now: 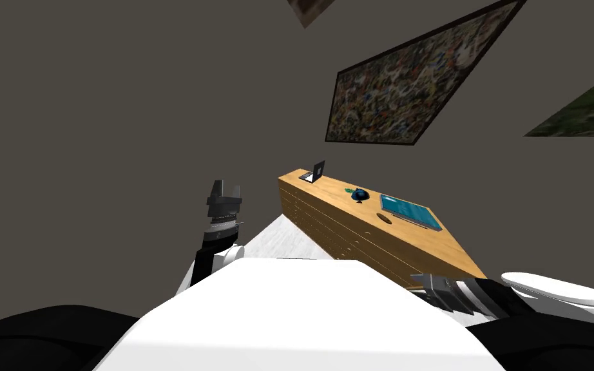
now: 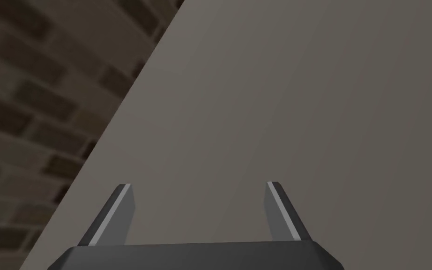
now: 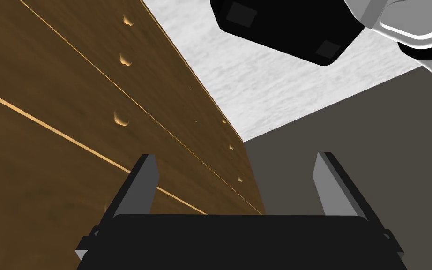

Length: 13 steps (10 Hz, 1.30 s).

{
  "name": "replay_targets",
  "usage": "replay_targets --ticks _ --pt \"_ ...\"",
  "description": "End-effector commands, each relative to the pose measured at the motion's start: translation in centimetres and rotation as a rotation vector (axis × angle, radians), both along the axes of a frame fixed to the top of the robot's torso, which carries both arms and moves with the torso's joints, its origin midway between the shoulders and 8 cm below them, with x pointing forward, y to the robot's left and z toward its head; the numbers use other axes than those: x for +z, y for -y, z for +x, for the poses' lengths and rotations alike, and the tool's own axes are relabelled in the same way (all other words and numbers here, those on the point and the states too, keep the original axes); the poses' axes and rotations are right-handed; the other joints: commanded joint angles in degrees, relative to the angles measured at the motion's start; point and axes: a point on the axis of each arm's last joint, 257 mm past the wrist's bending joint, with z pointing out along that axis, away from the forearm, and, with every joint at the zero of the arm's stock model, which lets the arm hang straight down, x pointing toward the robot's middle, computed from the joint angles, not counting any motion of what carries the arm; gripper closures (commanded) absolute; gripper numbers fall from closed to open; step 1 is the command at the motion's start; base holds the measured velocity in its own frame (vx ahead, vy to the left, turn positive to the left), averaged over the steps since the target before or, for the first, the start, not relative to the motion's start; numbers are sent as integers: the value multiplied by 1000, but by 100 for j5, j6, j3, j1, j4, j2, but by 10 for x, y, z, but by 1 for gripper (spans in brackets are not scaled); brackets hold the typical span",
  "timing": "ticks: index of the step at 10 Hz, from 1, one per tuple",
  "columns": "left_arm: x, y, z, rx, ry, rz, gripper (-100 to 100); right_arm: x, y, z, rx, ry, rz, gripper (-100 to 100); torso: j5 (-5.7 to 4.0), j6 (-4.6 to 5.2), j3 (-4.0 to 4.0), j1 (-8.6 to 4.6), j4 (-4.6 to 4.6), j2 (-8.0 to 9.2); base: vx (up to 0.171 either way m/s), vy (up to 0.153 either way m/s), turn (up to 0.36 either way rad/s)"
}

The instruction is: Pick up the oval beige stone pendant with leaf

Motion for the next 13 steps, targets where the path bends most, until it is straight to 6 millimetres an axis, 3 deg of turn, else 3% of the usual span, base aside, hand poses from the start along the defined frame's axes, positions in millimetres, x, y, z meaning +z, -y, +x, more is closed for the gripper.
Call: replay_targets --ticks 1,4,6,7,8,9,11,12,13 --pt "0 0 0 0 0 0 0 11 31 -3 6 -28 -72 -100 0 0 0 0 0 0 131 10 123" --pt "0 0 0 0 0 0 0 22 65 -7 -4 -48 -148 -100 1 -4 -3 -2 -1 -7 132 -12 110" --pt "0 0 0 0 0 0 0 43 107 -13 -13 -78 -251 -100 -2 -3 2 -11 1 3 165 -39 197" --pt "0 0 0 0 0 0 0 44 109 -13 -15 -78 -255 -100 -2 -5 -13 -11 -4 -25 195 -29 68" --pt "0 0 0 0 0 0 0 52 125 -17 -23 -90 -295 -100 -2 0 -15 -6 -6 -24 163 -28 117" --pt "0 0 0 0 0 0 0 52 125 -17 -23 -90 -295 -100 0 -2 -11 -4 -4 -18 132 -31 78" --pt "0 0 0 0 0 0 0 62 147 -27 -41 -112 -346 -100 -1 -1 -5 -4 -2 -9 171 -54 141" --pt "0 0 0 0 0 0 0 62 147 -27 -41 -112 -346 -100 -3 -2 -11 -17 -4 -19 151 -75 77" --pt "0 0 0 0 0 0 0 60 153 -39 -58 -130 -359 -100 -7 2 -7 -19 -3 -10 188 -98 155"
